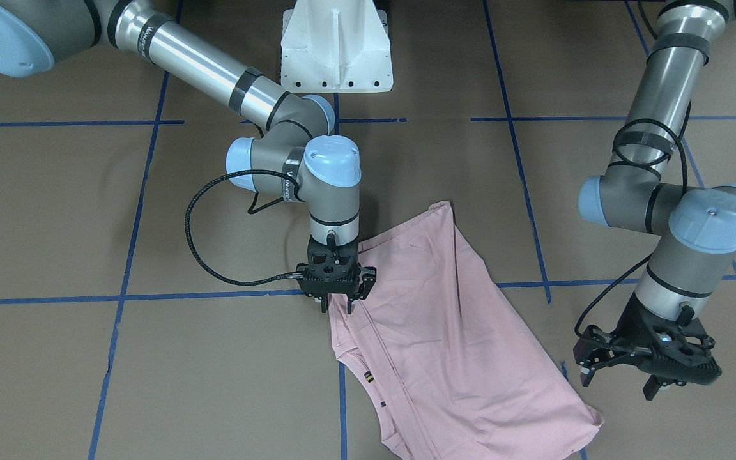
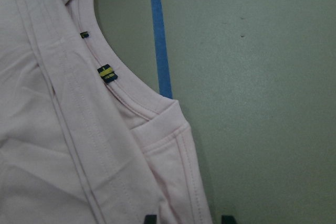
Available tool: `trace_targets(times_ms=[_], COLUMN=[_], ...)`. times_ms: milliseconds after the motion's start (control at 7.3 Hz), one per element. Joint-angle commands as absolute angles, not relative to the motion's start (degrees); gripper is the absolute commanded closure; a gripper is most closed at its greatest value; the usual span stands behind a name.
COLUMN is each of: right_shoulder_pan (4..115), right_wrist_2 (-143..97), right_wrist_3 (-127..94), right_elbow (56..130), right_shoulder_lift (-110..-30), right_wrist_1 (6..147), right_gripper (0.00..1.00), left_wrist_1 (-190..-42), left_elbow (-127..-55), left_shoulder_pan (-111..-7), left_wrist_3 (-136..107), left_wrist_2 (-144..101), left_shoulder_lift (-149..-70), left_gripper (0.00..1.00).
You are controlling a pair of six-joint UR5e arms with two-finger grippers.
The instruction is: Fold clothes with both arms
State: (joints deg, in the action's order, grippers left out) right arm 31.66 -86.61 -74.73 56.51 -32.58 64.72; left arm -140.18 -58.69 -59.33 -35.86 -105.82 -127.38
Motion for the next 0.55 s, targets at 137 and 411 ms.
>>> trace_targets(times_ms=[137,411], right_shoulder_pan=[31.38,31.38], right_wrist_2=[-86.40,-86.40], right_wrist_3=[-78.81,-79.36], right_elbow=[56.60,57.39], right_shoulder_lift=[-32.61,-32.35], right_wrist_1=[64.86,64.95], right_gripper=[1.00,1.00], left_wrist_1=[-140.19,-140.19], left_elbow=[-58.71,-58.71], left_shoulder_pan=[-59.24,-59.24], left_wrist_3=[-35.86,-35.95], left_wrist_2=[-105.82,-105.82], left_shoulder_lift=[-127.35,-127.44], left_gripper=[0.00,0.00])
